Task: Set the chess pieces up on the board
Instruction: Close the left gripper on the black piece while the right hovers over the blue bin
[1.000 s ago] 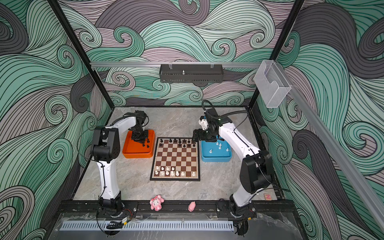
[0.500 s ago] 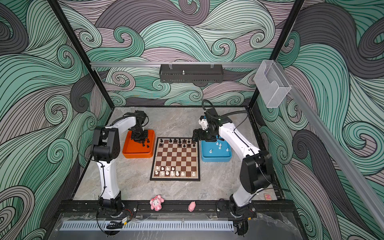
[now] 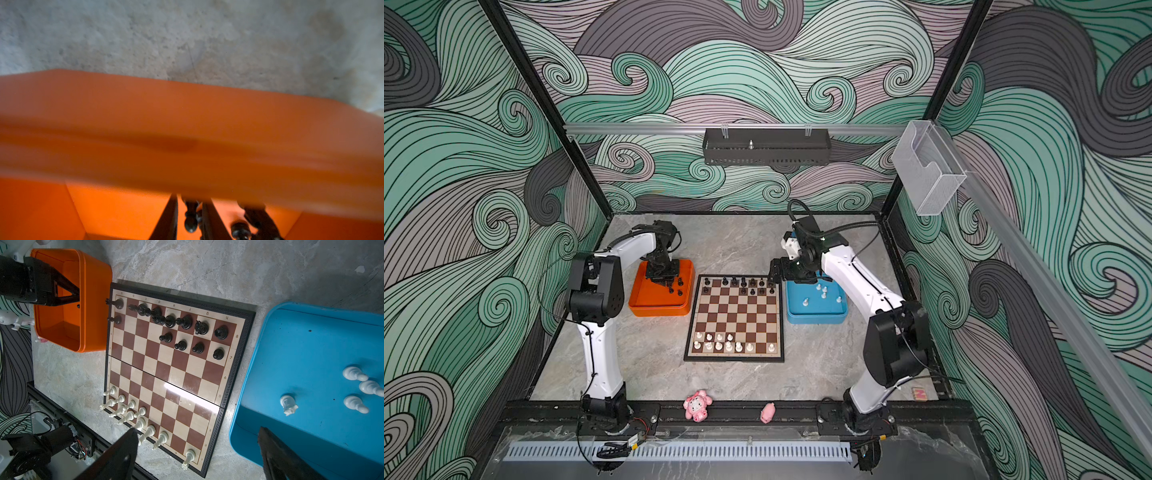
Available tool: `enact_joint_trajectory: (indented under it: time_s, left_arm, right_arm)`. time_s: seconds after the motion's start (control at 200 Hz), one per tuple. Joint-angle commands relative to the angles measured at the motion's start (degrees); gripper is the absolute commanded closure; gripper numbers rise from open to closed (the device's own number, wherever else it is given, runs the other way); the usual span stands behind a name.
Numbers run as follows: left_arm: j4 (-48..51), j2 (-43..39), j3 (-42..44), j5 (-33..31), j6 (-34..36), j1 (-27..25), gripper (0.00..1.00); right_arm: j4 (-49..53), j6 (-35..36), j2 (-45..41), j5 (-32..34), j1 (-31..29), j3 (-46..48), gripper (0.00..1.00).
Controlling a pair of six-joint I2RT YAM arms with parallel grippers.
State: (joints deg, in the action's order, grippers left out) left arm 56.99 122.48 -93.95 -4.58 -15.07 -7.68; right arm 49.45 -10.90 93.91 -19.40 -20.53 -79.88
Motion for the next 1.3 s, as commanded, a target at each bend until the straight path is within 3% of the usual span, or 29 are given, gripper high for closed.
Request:
enact_joint_trajectory:
  time_s: [0.0, 1.296]
  left_arm:
    - [1.8, -2.5, -2.6, -1.1, -0.8, -0.4, 0.75]
    - [1.8, -0.5, -2.2, -0.3, -0.6, -0.4, 0.8]
  right_arm:
    - [-0.3, 0.6, 1.2, -0.4, 0.4, 0.3, 0.1]
    - [-0.5, 0.5, 2.3, -1.1, 0.4, 0.3, 0.1]
